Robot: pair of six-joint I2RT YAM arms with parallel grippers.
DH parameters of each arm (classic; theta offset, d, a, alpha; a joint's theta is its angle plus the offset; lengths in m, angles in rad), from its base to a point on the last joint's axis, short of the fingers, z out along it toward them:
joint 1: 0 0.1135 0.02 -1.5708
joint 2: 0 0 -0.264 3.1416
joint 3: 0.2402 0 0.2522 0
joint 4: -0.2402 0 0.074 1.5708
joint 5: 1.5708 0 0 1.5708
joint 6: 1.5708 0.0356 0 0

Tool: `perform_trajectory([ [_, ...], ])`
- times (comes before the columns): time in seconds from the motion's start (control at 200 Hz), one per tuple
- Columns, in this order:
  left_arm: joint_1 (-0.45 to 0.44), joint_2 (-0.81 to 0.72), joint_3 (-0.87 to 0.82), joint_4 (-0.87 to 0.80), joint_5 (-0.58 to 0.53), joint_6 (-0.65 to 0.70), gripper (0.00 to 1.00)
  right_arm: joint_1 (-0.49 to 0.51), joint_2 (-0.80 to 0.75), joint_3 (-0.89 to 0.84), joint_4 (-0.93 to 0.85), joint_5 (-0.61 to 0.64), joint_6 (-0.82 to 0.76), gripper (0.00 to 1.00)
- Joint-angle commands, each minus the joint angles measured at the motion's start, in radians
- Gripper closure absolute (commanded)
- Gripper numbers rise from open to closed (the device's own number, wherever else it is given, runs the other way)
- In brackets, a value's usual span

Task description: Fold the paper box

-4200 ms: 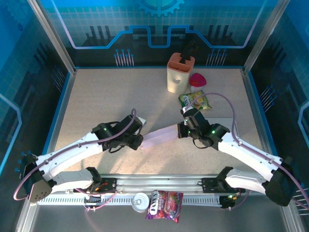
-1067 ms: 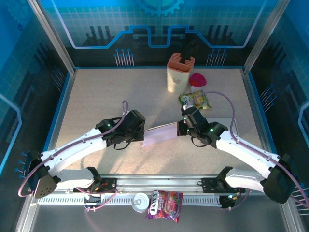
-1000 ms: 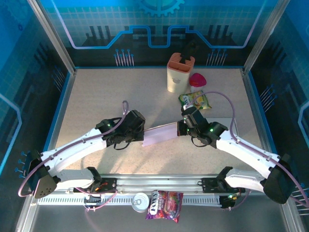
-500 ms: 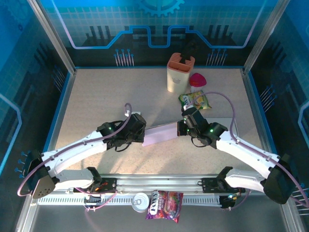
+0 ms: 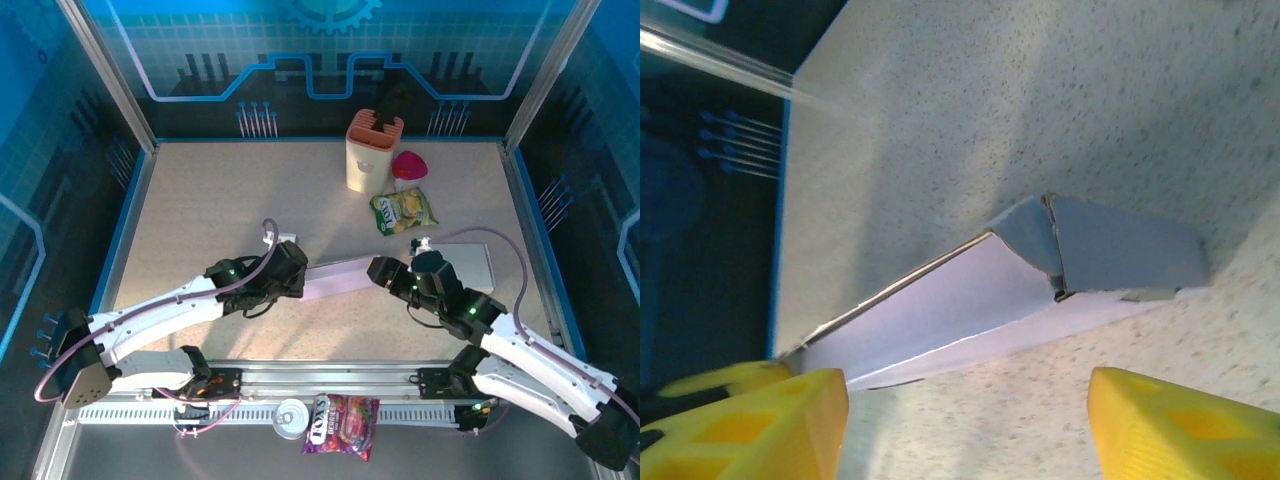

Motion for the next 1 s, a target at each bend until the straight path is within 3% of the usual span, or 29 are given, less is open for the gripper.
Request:
perform_trajectory([
  [0.0,-0.016,0.002,-0.025,-0.029,0.005,-0.024,1.00,-0.010,0.006,-0.006,0.131,-0.015,0.295,0.33],
  [0.13,-0.022,0.007,-0.025,-0.023,0.004,-0.027,1.00,-0.022,0.031,-0.053,0.240,-0.013,0.442,0.32],
  [0.35,-0.029,0.011,-0.012,-0.032,-0.005,-0.022,1.00,-0.084,0.097,-0.076,0.251,-0.103,0.521,0.34],
  [0.58,-0.028,0.019,-0.007,-0.029,-0.006,-0.018,1.00,-0.130,0.119,-0.083,0.237,-0.115,0.502,0.39],
  [0.73,-0.028,0.019,-0.004,-0.030,-0.012,-0.015,1.00,-0.168,0.169,-0.104,0.294,-0.196,0.512,0.41],
  [0.995,-0.028,0.028,0.016,-0.043,-0.030,-0.007,1.00,-0.176,0.056,-0.073,0.140,-0.173,0.466,0.37],
])
